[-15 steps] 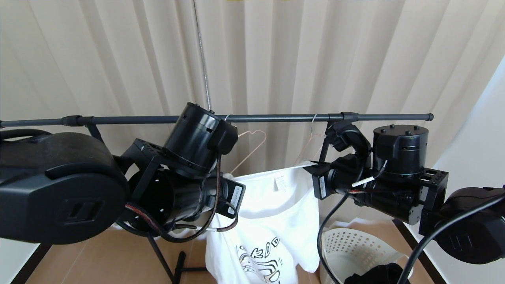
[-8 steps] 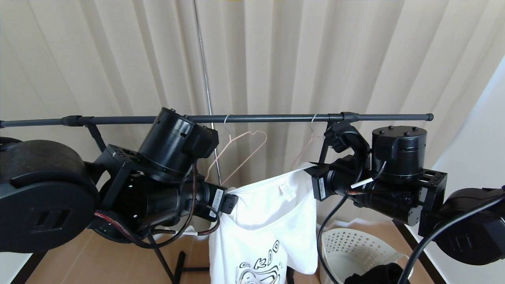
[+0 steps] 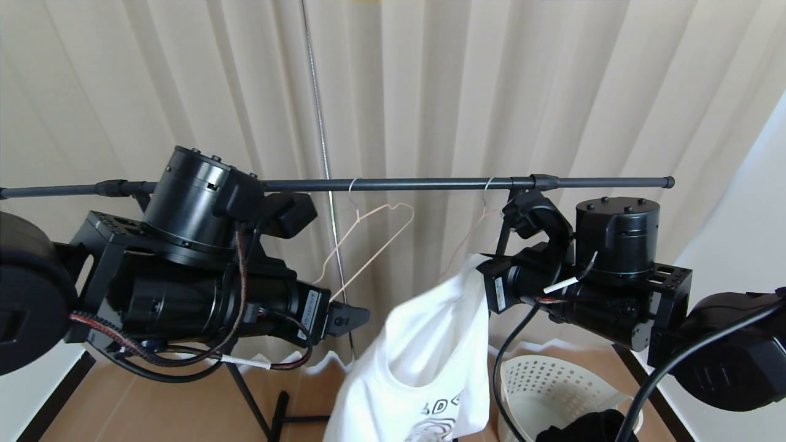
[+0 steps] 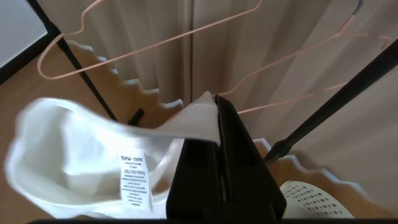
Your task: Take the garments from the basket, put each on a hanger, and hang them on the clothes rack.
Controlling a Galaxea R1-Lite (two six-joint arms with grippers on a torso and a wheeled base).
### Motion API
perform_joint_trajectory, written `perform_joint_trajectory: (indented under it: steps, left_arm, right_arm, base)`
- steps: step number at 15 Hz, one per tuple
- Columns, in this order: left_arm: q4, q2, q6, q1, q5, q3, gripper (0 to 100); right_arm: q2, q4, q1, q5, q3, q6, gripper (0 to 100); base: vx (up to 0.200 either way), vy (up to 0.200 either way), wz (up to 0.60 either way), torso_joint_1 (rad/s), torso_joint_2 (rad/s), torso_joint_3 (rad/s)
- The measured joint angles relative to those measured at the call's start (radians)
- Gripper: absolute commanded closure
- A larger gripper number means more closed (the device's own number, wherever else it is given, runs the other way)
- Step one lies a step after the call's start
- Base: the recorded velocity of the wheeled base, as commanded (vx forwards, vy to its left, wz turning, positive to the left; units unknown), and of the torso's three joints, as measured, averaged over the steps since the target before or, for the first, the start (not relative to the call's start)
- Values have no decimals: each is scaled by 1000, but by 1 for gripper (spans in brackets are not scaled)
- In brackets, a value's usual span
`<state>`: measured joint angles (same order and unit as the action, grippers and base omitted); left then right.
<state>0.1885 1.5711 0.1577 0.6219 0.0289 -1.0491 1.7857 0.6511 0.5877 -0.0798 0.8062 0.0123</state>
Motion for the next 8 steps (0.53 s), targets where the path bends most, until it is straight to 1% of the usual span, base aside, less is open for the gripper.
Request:
perform_joint_trajectory:
  steps: [1,2,3,4,6,8]
  left_arm:
    - [0,-11,-3,-28,40,0,0]
    - [-1,-15,-24,-54,49,0,0]
    - [-9,-11,-60,-84,49,-1,0]
    - [-40,2,-94,-113,39,-4,0]
    - [-116,44,-128,-145,-19,-7,0]
    - [-220,116,-173,-157,-85,-7,0]
  right_arm:
    - [0,1,0,0,0,0,100]
    - [0,1,0,0,0,0,100]
    - [0,1,1,0,0,-1,100]
    - [0,1,1,0,-3,-1,100]
    - [-1,2,5,-10,-5,-8,100]
    - [-2,4,7,-29,-7,-17,100]
  base:
    - [0,0,0,0,0,0]
    - [0,0,0,0,0,0]
    - [0,0,0,0,0,0]
    - [0,0,0,0,0,0]
    - [0,0,0,0,0,0]
    - [0,0,0,0,0,0]
